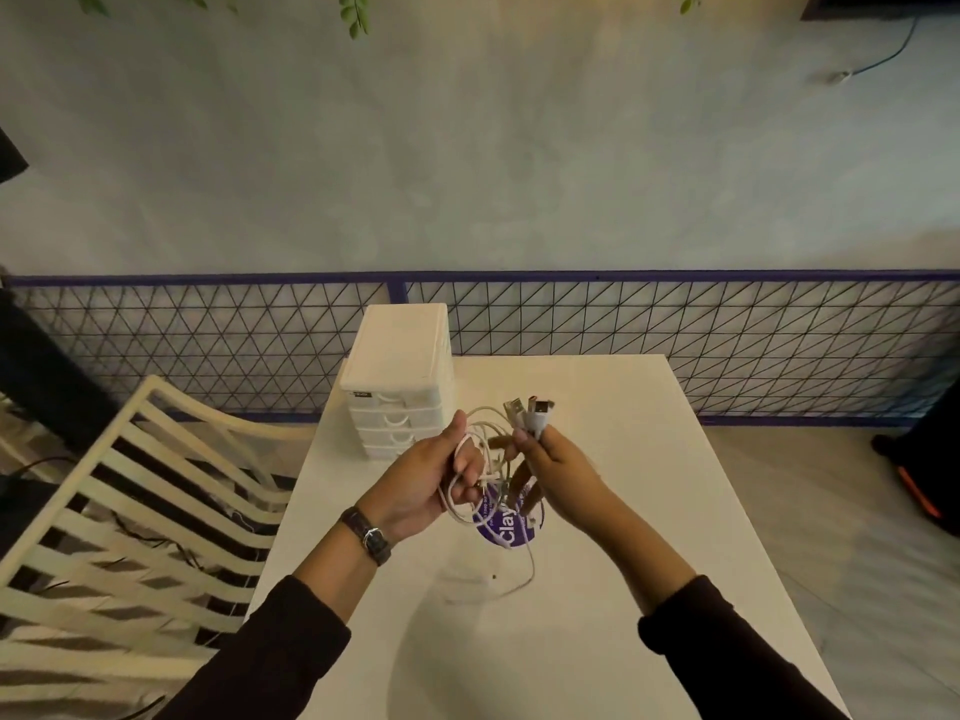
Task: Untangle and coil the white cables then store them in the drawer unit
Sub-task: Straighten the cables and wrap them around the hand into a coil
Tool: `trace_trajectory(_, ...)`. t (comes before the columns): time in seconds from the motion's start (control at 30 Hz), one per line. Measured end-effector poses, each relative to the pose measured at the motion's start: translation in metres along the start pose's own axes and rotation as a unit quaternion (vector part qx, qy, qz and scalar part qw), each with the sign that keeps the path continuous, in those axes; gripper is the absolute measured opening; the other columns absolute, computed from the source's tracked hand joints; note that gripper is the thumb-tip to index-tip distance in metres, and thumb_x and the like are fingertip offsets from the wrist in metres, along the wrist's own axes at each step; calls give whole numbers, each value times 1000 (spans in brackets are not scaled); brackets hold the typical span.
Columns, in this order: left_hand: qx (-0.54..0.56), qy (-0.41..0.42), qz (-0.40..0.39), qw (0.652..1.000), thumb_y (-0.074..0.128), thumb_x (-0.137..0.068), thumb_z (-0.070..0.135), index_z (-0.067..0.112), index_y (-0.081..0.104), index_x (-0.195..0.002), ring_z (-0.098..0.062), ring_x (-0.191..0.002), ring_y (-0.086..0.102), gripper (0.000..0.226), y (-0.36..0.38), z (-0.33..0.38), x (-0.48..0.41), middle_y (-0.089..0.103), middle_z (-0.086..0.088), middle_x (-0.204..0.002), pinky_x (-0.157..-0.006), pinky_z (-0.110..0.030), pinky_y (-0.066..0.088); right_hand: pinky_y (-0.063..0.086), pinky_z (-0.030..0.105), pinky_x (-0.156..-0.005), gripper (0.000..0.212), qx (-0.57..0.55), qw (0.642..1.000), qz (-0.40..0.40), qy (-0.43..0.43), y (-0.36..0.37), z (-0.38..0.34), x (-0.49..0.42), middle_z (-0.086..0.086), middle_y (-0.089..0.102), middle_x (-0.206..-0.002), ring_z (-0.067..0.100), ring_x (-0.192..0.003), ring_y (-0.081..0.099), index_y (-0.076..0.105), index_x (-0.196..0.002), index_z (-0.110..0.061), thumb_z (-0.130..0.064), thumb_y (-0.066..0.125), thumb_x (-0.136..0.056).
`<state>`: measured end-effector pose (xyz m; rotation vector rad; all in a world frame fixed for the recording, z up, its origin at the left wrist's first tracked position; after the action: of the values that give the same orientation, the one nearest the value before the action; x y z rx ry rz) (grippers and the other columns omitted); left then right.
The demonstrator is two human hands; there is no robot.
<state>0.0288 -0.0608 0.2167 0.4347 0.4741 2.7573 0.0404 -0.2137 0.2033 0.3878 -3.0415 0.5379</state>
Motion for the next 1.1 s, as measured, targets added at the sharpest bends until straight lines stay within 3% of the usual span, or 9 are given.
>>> trace_trajectory(0.07, -23, 13, 13, 1000, 36, -95, 39, 10, 56, -53, -6, -33, 36, 54, 1, 2, 0, 57, -6, -54, -41, -19, 43, 42, 30, -54, 27, 23, 1000, 1, 3, 6, 3, 0, 5, 58, -69, 19, -54, 51, 51, -78, -24, -26, 37, -100)
trace_trajectory(0.17, -206, 20, 81, 975, 47, -95, 32, 7, 63, -70, -7, -35, 45, 39, -12, 8, 0, 60, -7, -68, -41, -23, 48, 36, 29, -61, 29, 153, 988, 4, -29, 2, 2, 5, -10, 50, -68, 7, -62, 46, 41, -75, -36, -28, 33, -101)
trace_trajectory(0.27, -278, 27, 141, 950, 62, -87, 29, 10, 60, -66, -8, -35, 47, 29, -30, 17, 0, 50, -3, -56, -44, -22, 46, 33, 27, -56, 18, 261, 962, 23, -74, -13, -3, 12, -9, 50, -70, 9, -62, 47, 45, -87, -31, -27, 33, -101)
trace_trajectory(0.37, -245, 31, 125, 961, 67, -83, 17, 11, 56, -74, -3, -41, 32, 16, -40, 20, 3, 37, 12, -47, -41, -15, 30, 37, 32, -59, 22, 325, 941, 59, -81, -29, -4, 12, 4, 58, -80, 26, -71, 54, 51, -105, -15, -27, 33, -101)
trace_trajectory(0.5, -138, 44, 173, 974, 57, -89, 8, 8, 54, -79, -4, -41, 28, 11, -36, 7, 4, 37, 3, -57, -36, -14, 22, 42, 33, -63, 26, 344, 933, 85, -57, -37, -1, 12, 6, 61, -82, 26, -73, 57, 53, -102, -11, -29, 33, -101)
trace_trajectory(0.63, -108, -6, 164, 980, 43, -97, 28, 10, 51, -62, -9, -50, 57, 39, -21, -3, 6, 63, -3, -62, -44, -18, 46, 36, 31, -58, 25, 339, 935, 98, -35, -36, 3, 15, 2, 55, -77, 24, -68, 51, 53, -102, -13, -29, 33, -101)
trace_trajectory(0.77, -185, -99, 137, 968, 30, -87, 65, 11, 61, -82, -13, -69, 56, 62, -18, -8, 3, 64, 0, -72, -57, -26, 50, 41, 34, -62, 24, 330, 940, 83, -24, -29, 3, 21, 2, 57, -76, 26, -69, 54, 51, -98, -15, -31, 32, -101)
trace_trajectory(0.93, -29, -42, 87, 995, 47, -94, 9, 0, 62, -97, -19, -78, 63, 18, -22, -12, 0, 68, -12, -89, -72, -28, 53, 41, 33, -61, 24, 335, 939, 82, 11, -30, 6, 21, 3, 57, -78, 26, -71, 55, 47, -92, -16, -31, 31, -101)
trace_trajectory(1.1, 103, -39, 13, 994, 41, -94, 5, -4, 53, -109, -26, -86, 70, 21, -21, -3, 6, 70, -21, -97, -78, -36, 58, 44, 34, -63, 25, 325, 942, 83, 23, -31, 6, 22, 5, 59, -80, 26, -73, 56, 49, -93, -14, -30, 31, -101)
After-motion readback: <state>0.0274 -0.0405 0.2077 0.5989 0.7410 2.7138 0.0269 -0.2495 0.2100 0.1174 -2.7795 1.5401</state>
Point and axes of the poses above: each hand's wrist, its own x-axis away from the middle knuckle, its own y-axis out of the palm, z = x × y, the point moved 2 cm from there along -x, towards the middle knuckle
